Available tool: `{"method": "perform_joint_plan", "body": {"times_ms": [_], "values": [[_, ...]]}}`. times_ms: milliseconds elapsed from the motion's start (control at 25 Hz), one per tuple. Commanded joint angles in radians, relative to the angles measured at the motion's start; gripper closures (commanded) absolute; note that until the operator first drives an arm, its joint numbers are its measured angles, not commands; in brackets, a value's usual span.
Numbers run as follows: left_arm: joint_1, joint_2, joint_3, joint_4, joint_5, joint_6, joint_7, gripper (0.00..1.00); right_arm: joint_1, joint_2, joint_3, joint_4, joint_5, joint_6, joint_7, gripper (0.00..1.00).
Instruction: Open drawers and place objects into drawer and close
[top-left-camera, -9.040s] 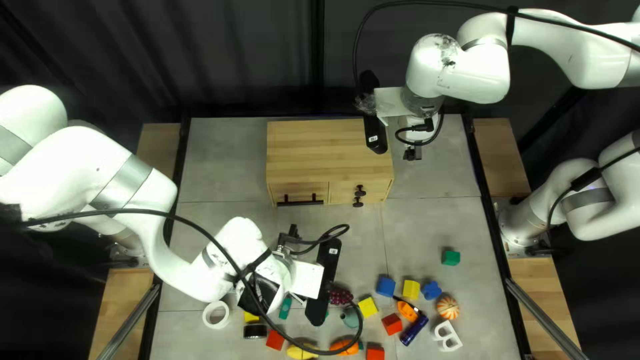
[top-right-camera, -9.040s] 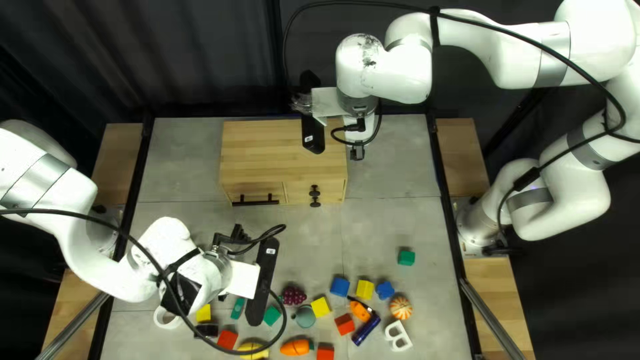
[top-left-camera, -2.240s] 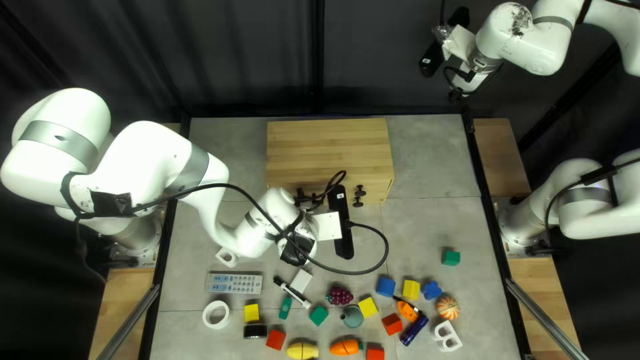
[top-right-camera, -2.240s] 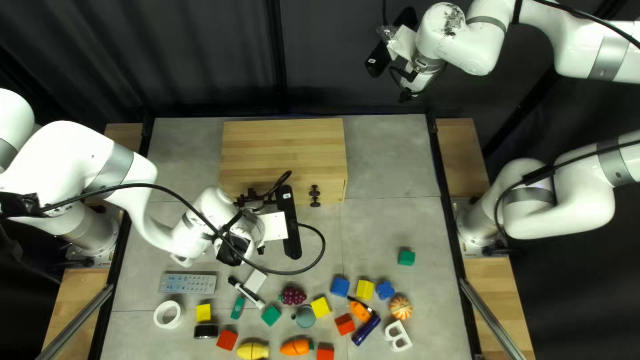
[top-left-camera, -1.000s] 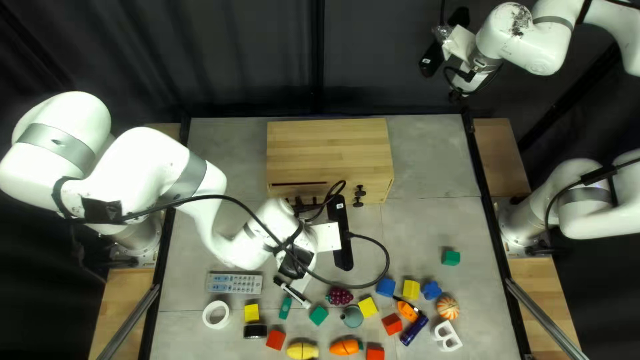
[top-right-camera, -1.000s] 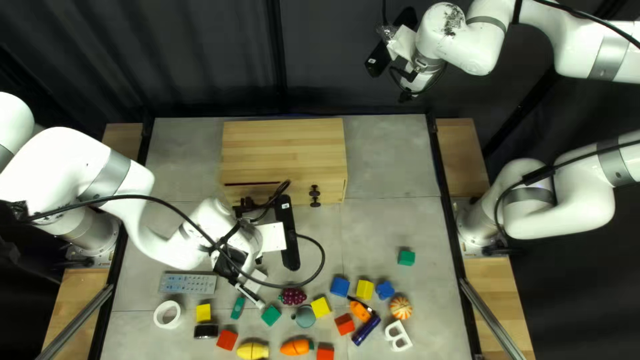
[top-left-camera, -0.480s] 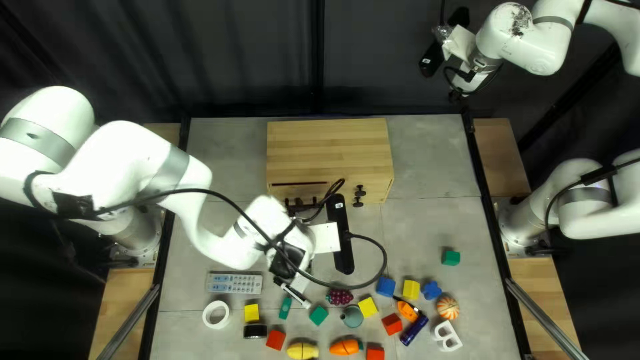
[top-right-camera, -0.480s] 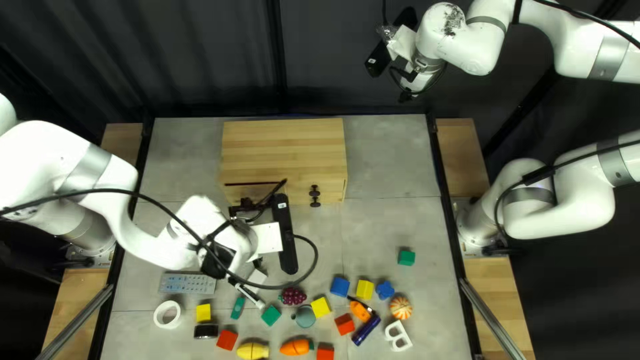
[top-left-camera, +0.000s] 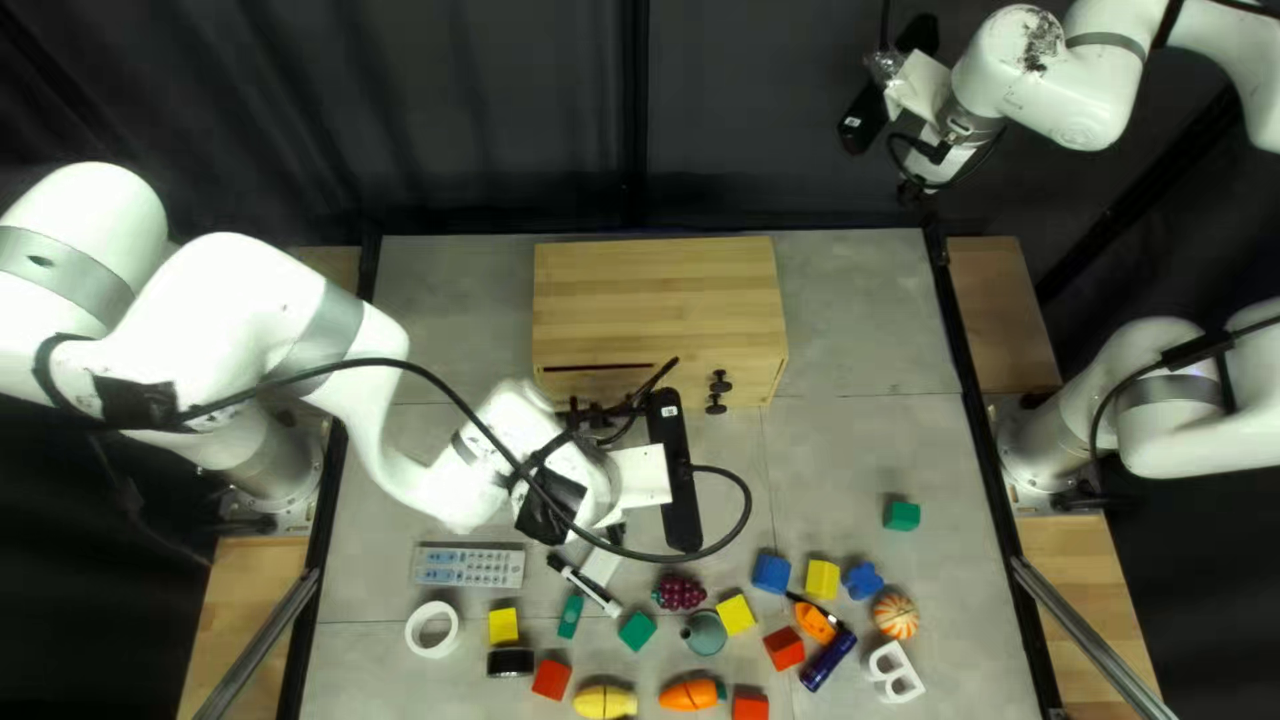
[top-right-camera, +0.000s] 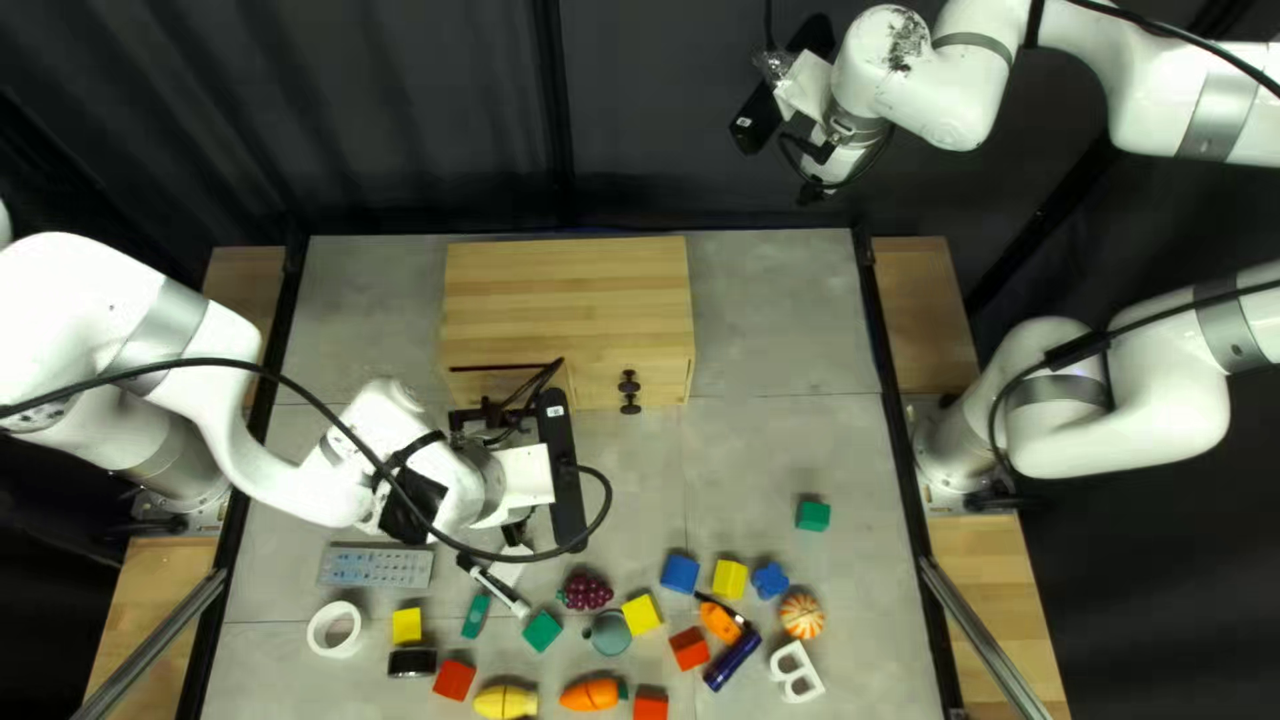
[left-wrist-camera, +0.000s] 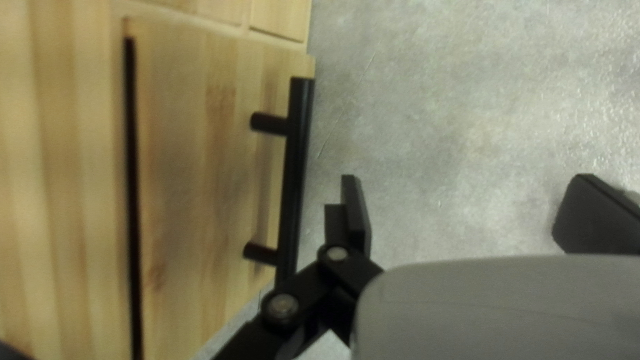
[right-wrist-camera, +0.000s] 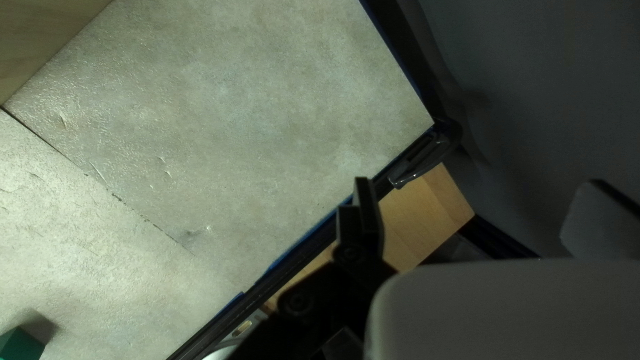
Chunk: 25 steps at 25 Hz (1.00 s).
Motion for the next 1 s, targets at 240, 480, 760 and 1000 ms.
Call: {"method": "perform_joint_plan", "body": {"times_ms": [240,480,760,1000], "values": [[0.003,0.013,-0.009,0.016,-0.029,0.021,0.057,0.00,0.000,0.000,0.000,0.000,0.000,0.000,0.000,0.00],[0.010,0.020,-0.011,0.031,-0.050,0.050,0.099,0.00,0.000,0.000,0.000,0.000,0.000,0.000,0.000,0.00],[0.000,0.087,-0.016,0.104,-0.067,0.148,0.139,0.00,0.000,0.000,0.000,0.000,0.000,0.000,0.000,0.00],[-0.013,0.120,-0.017,0.153,-0.071,0.225,0.148,0.00,0.000,0.000,0.000,0.000,0.000,0.000,0.000,0.00]]}}
